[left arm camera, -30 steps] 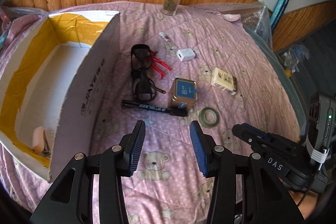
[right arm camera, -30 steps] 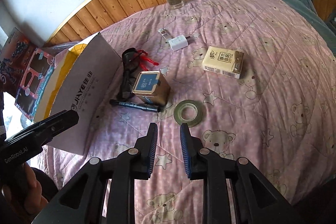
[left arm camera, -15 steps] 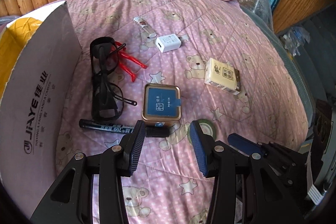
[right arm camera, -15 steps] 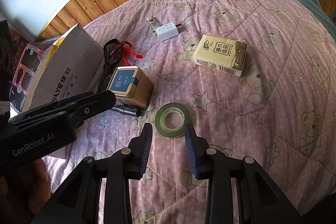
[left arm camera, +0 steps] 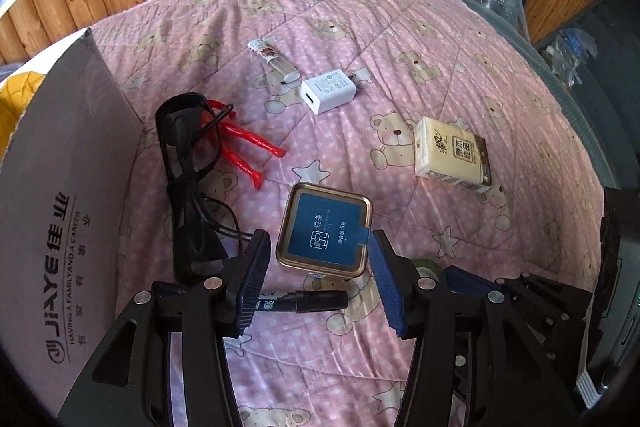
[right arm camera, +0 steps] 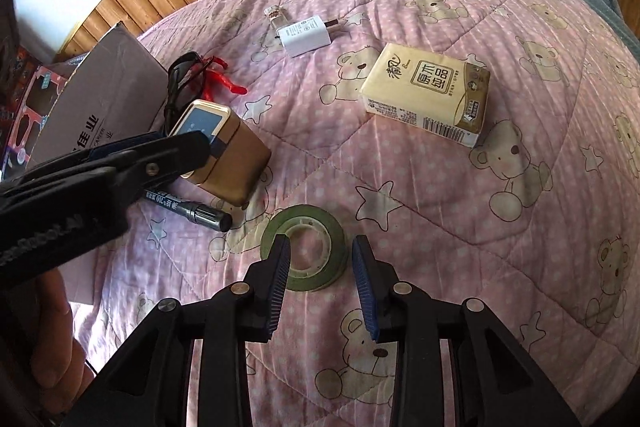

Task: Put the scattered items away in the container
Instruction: 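Grasp the gold blue-lid tin with the left tool while the right tool grasps the green tape roll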

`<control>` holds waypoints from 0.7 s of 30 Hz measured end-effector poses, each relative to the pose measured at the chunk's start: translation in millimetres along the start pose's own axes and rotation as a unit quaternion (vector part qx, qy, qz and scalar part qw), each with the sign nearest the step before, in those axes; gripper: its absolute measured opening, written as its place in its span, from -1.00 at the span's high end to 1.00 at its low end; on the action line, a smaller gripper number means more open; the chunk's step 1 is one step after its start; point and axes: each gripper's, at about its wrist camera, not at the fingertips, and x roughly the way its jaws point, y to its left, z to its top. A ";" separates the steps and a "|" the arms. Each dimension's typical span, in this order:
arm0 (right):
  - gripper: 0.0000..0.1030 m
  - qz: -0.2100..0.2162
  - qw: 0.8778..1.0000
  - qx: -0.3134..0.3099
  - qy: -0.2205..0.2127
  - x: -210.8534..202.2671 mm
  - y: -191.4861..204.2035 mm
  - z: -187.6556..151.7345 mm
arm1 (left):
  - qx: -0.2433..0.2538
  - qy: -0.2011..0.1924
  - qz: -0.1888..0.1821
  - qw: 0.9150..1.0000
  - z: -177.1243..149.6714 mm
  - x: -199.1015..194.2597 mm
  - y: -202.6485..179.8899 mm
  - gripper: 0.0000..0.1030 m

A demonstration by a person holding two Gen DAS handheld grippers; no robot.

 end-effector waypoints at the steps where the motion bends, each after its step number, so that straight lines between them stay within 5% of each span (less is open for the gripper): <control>1: 0.34 -0.002 1.000 -0.004 -0.001 -0.1 0.8 -0.4 | 0.005 0.002 0.000 1.000 1.4 2.7 -0.9 -0.15; 6: 0.34 -0.002 1.000 -0.007 -0.003 1.2 2.0 -0.2 | 0.047 0.022 0.013 0.999 2.2 21.4 -11.3 -0.15; 12: 0.67 -0.030 0.999 -0.034 -0.008 2.6 6.6 -0.6 | 0.012 0.018 0.004 1.000 0.1 23.1 -1.4 -0.01; 21: 0.68 -0.013 1.000 -0.006 -0.020 -6.9 -5.9 0.8 | 0.010 0.007 0.006 1.000 -3.9 9.5 -3.5 0.00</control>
